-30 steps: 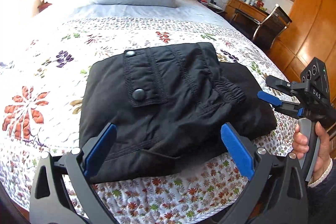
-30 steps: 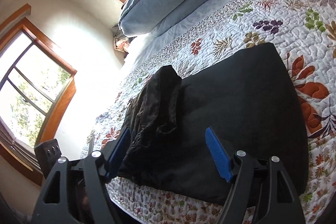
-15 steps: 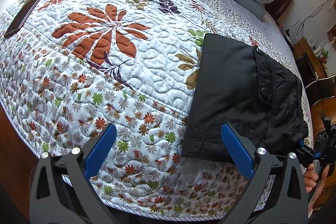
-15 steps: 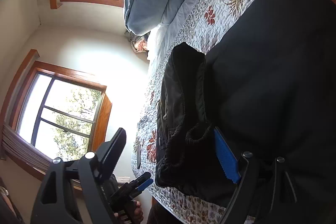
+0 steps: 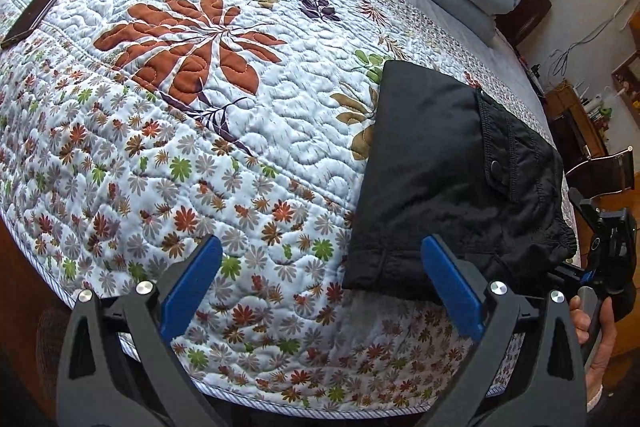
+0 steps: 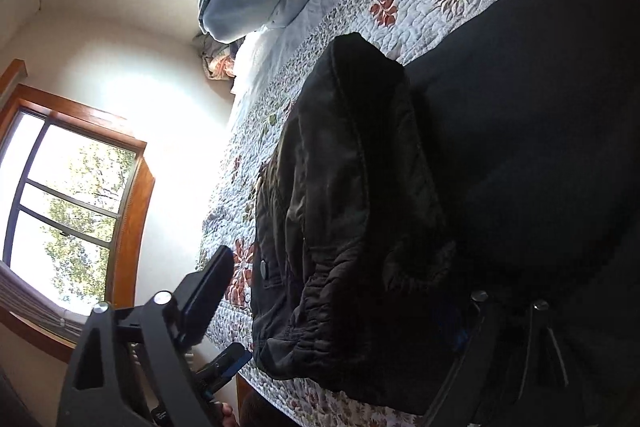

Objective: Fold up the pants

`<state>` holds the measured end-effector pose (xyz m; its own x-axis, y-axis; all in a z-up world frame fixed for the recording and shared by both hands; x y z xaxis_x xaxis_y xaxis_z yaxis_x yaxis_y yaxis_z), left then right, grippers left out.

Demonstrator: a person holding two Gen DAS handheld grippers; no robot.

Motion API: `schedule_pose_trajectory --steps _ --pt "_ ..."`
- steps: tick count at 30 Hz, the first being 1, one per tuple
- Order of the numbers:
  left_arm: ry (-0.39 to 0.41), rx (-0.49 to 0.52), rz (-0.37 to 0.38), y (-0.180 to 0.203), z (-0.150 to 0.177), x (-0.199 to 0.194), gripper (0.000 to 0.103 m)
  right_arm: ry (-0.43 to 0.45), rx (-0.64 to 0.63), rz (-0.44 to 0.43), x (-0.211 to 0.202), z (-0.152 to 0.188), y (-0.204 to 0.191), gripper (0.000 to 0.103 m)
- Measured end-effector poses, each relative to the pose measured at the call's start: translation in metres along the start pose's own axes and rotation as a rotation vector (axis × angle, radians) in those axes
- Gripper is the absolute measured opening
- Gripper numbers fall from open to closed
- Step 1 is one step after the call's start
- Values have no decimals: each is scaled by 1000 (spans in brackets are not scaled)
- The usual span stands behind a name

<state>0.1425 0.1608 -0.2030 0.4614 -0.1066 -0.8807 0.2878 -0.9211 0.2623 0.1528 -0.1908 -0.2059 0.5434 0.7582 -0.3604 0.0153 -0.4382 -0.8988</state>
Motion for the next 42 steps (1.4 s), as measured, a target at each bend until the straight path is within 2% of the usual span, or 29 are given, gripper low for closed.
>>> schedule_pose_trajectory --steps 1,2,4,6,13,18,22,27,31,42 --pt "-9 -8 9 -1 1 1 100 1 7 8 0 -1 3 60" --pt "-16 -17 19 -3 1 1 100 5 27 0 -1 0 7 41" --pt "-15 -37 24 -8 1 0 100 20 79 -55 -3 -3 11 35" --pt "0 -55 27 -14 -1 -4 100 30 71 -63 -7 -2 8 32" --pt "5 -102 30 -20 -3 -12 100 39 -55 -94 -24 -12 -38 30" --pt "13 -74 23 -10 1 -22 100 58 -113 -135 -50 -23 -66 30" --pt "19 -45 21 1 3 -27 100 110 -112 -164 -85 -38 -68 30" --pt "11 -12 28 20 9 -30 100 155 -113 -132 -127 -52 -51 30" --pt "4 42 27 37 17 -31 100 158 -93 -109 -147 -50 -30 30" --pt "-8 154 13 77 24 -28 100 171 8 -97 -153 -40 27 30"
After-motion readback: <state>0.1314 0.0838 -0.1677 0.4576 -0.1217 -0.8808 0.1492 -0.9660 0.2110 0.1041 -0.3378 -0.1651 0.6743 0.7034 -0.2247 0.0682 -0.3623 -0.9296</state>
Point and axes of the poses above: each gripper's, at about its wrist camera, not at the fingertips, and x roughly the way its jaws point, y to its right, z to its underside, the point moved 5 cm from there along x, roughly the way its jaws point, and after that the axes turned 9 degrees about -z, right-handed, at the moved point
